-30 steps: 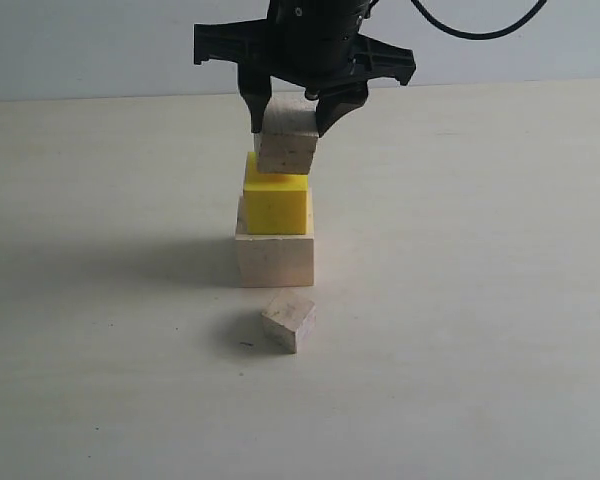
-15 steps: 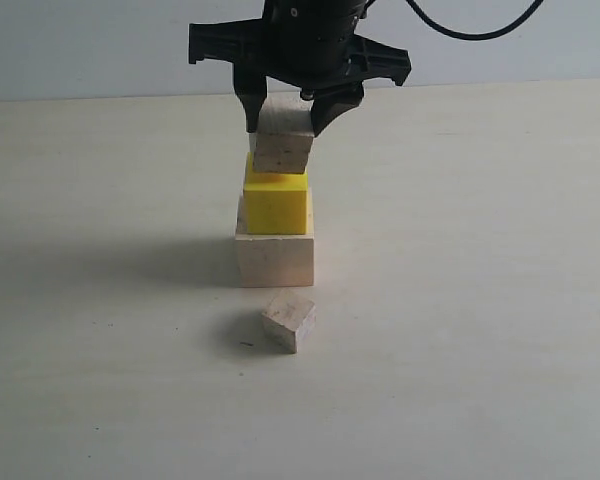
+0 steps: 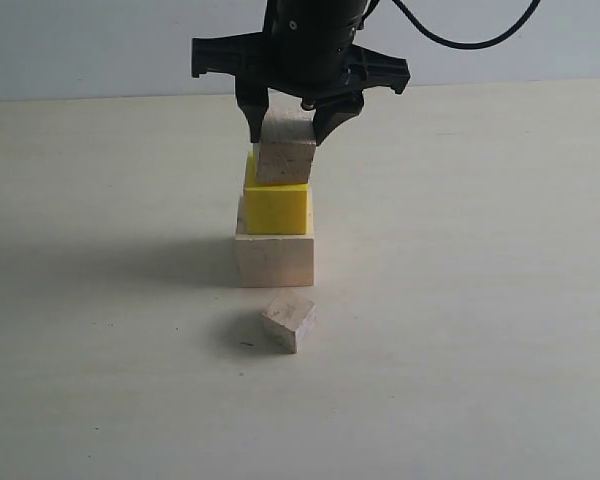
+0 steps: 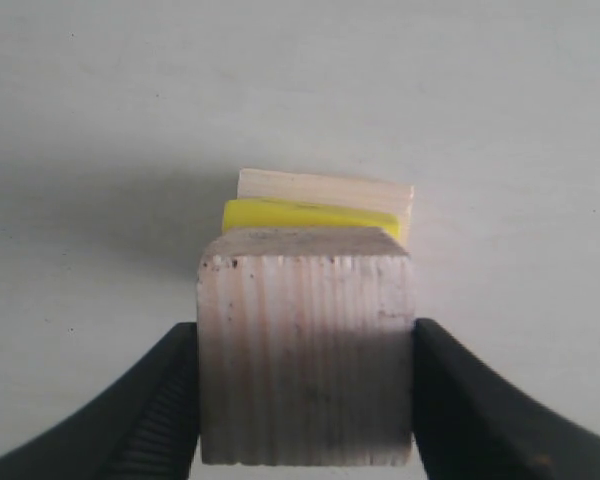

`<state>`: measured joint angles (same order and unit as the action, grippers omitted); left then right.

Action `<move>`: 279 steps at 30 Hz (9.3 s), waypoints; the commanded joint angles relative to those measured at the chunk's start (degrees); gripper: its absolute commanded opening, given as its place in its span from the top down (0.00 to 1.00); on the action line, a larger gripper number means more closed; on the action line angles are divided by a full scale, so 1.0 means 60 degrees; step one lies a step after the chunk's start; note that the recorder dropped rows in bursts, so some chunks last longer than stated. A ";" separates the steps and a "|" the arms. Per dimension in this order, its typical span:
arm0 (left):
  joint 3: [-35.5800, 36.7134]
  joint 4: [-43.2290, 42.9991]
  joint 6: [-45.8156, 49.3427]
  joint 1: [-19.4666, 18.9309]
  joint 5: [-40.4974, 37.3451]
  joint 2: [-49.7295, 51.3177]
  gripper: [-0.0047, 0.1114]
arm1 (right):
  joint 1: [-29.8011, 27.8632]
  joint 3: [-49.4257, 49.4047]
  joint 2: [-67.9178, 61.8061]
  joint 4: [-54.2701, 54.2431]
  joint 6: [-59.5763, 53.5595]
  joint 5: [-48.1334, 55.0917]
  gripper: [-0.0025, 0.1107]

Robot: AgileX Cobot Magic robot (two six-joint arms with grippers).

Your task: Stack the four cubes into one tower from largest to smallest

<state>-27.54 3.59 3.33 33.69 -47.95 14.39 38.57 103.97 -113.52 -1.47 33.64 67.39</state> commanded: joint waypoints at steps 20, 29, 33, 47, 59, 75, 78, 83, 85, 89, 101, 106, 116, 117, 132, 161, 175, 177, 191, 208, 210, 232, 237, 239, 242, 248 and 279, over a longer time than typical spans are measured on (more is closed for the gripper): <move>0.0062 0.0058 0.0016 0.0056 0.0102 -0.0133 0.96 | 0.0016 0.0061 -0.0045 0.0036 0.0006 -0.0202 0.70; 0.0062 0.0058 0.0016 0.0056 0.0102 -0.0742 0.96 | 0.0016 0.0061 -0.0045 0.0036 -0.0028 -0.0261 0.53; 0.0062 0.0058 0.0016 0.0056 0.0102 -0.0963 0.96 | 0.0016 0.0061 -0.0045 0.0036 -0.0028 -0.0261 0.48; 0.0084 0.0058 0.0016 0.0056 0.0126 -0.1002 0.96 | 0.0016 0.0061 0.0007 -0.0264 -0.0091 -0.0279 0.42; 0.0084 0.0058 0.0016 0.0056 0.0126 -0.1002 0.96 | 0.0016 0.0061 0.0238 -0.0291 -0.0091 0.0056 0.42; 0.0084 0.0058 0.0016 0.0056 0.0126 -0.1002 0.96 | 0.0016 0.0061 0.0238 -0.0722 -0.0210 0.0017 0.42; 0.0084 0.0058 0.0016 0.0056 0.0126 -0.1002 0.96 | 0.0016 0.0061 0.0238 -0.0678 -0.0228 0.0017 0.42; 0.0084 0.0058 0.0016 0.0056 0.0126 -0.1002 0.96 | 0.0016 0.0061 0.0238 -0.0630 -0.0615 0.0017 0.42; 0.0084 0.0058 0.0016 0.0056 0.0126 -0.1002 0.96 | 0.0016 0.0061 0.0238 -0.0630 -0.0683 0.0017 0.42; 0.0084 0.0058 0.0016 0.0056 0.0126 -0.1002 0.96 | 0.0016 0.0061 0.0238 -0.0630 -0.0683 0.0017 0.42; 0.0084 0.0058 0.0016 0.0056 0.0126 -0.1002 0.96 | 0.0016 0.0061 0.0622 -0.0294 -0.0682 0.0037 0.42; 0.0084 0.0058 0.0016 0.0056 0.0126 -0.1002 0.96 | 0.0016 0.0061 0.0990 -0.0230 -0.0682 0.0333 0.42; 0.0084 0.0058 0.0016 0.0056 0.0126 -0.1002 0.96 | 0.0016 0.0061 0.1570 -0.1109 -0.2667 0.0428 0.67; 0.0084 0.0058 0.0016 0.0056 0.0126 -0.1002 0.96 | 0.0016 0.0061 0.1624 -0.1276 -0.2917 0.0428 0.76; 0.0084 0.0058 0.0016 0.0056 0.0126 -0.1002 0.96 | 0.0016 -0.4042 0.3754 -0.2041 -0.4652 -0.0476 0.98; 0.0143 0.0058 -0.0092 0.0056 0.0258 -0.1001 0.96 | 0.0016 -0.8422 0.4399 -0.3817 -0.9730 -0.4559 0.67; 0.0143 0.0058 -0.0092 0.0056 0.0258 -0.1001 0.96 | 0.0016 -0.8401 0.3260 -0.4762 -1.0375 -0.4773 0.49; 0.0143 0.0058 -0.0092 0.0056 0.0258 -0.1001 0.96 | 0.0016 -0.8401 0.3249 -0.4767 -1.0375 -0.4773 0.49; 0.0143 0.0120 -0.0091 0.0056 0.0258 -0.1001 0.96 | 0.0016 -0.8401 0.3244 -0.4938 -1.0895 -0.5686 0.49; 0.0143 0.0160 -0.0091 0.0056 0.0276 -0.2399 0.96 | 0.0016 -1.0892 0.4575 -0.7590 -1.3304 -0.6822 0.52; 0.0143 0.0160 -0.0091 0.0056 0.0276 -0.2399 0.96 | 0.0016 -1.1263 0.4984 -0.8223 -1.3866 -0.7479 0.52; 0.0143 0.0160 -0.0091 0.0056 0.0276 -0.2399 0.96 | 0.0016 -1.1733 0.3820 -1.4340 -2.0887 -0.8511 0.52; 0.0143 0.0160 -0.0091 0.0056 0.0276 -0.2399 0.96 | 0.0016 -1.1423 0.3326 -1.5692 -2.2492 -0.8332 0.51; 0.0143 0.0160 -0.0091 0.0056 0.0276 -0.2399 0.96 | 0.0016 -1.0896 0.2687 -1.5675 -2.2492 -0.8115 0.51; 0.0143 0.0160 -0.0091 0.0056 0.0276 -0.2399 0.96 | 0.0016 -1.0775 0.2181 -1.5675 -2.2514 -0.8008 0.51; 0.0143 0.0160 -0.0091 0.0056 0.0276 -0.2399 0.96 | 0.0016 -1.0775 0.1828 -1.5765 -2.2698 -0.8008 0.51; 0.0159 0.0160 -0.0072 0.0056 0.0275 -0.2399 0.96 | 0.0016 -1.0375 0.1189 -1.5893 -2.2713 -0.8473 0.51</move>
<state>-26.81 4.15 2.95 33.69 -46.91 0.19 38.57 41.44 -106.24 -97.17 -102.34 15.68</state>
